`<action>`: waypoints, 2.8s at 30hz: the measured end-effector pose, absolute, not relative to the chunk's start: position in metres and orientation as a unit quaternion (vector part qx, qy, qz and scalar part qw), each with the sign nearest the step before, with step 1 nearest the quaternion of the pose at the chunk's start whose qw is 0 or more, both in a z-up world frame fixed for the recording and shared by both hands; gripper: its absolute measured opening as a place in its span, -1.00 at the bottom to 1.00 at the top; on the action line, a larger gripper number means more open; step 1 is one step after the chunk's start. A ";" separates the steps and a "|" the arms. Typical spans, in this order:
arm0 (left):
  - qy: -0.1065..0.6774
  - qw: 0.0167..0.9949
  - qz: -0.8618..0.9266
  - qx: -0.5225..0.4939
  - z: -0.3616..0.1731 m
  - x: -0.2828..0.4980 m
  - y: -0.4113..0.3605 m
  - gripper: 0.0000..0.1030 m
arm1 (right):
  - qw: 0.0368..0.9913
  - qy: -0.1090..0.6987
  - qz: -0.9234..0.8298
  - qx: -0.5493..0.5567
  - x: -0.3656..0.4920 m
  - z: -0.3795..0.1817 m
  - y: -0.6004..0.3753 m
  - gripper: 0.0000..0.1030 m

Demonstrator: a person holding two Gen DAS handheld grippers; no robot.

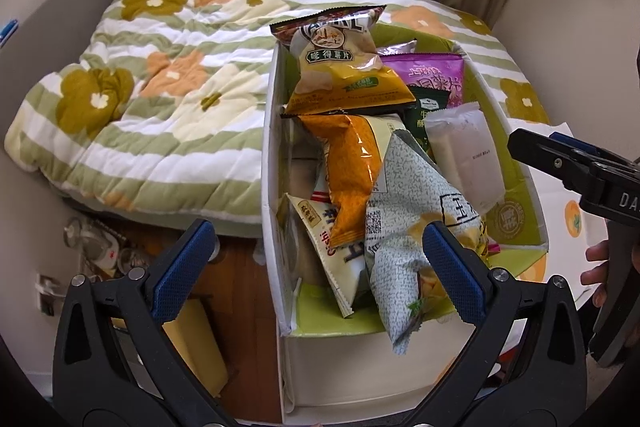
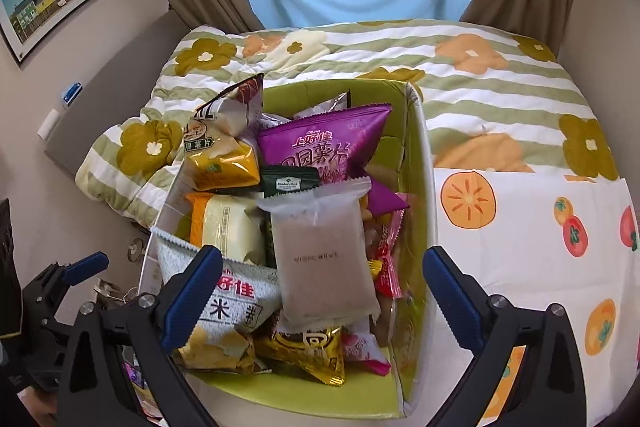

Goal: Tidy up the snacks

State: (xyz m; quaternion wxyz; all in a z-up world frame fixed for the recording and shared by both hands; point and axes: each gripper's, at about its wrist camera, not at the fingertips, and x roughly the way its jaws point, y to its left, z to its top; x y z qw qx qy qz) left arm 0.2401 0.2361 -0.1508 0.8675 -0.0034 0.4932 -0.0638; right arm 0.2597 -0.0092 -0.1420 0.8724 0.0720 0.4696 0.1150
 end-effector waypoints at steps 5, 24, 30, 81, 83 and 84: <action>0.466 0.883 -0.054 0.004 -0.122 0.220 0.230 0.99 | 0.885 0.446 0.116 0.070 0.243 -0.123 -0.012 0.94; 0.295 0.955 -0.032 0.023 0.003 0.071 0.130 0.99 | 0.955 0.295 0.015 0.009 0.079 -0.006 -0.112 0.99; 0.276 0.960 -0.045 0.023 0.003 0.037 0.107 0.99 | 0.958 0.287 -0.011 -0.002 0.041 -0.012 -0.134 0.99; 0.242 0.969 -0.038 0.032 0.012 -0.010 0.079 0.99 | 0.965 0.260 -0.021 0.017 -0.006 -0.010 -0.160 0.99; 0.240 0.969 -0.038 0.032 0.012 -0.011 0.080 0.99 | 0.965 0.261 -0.022 0.016 -0.006 -0.010 -0.161 0.99; 0.239 0.970 -0.036 0.032 0.012 -0.011 0.080 0.99 | 0.965 0.262 -0.022 0.016 -0.005 -0.010 -0.160 0.99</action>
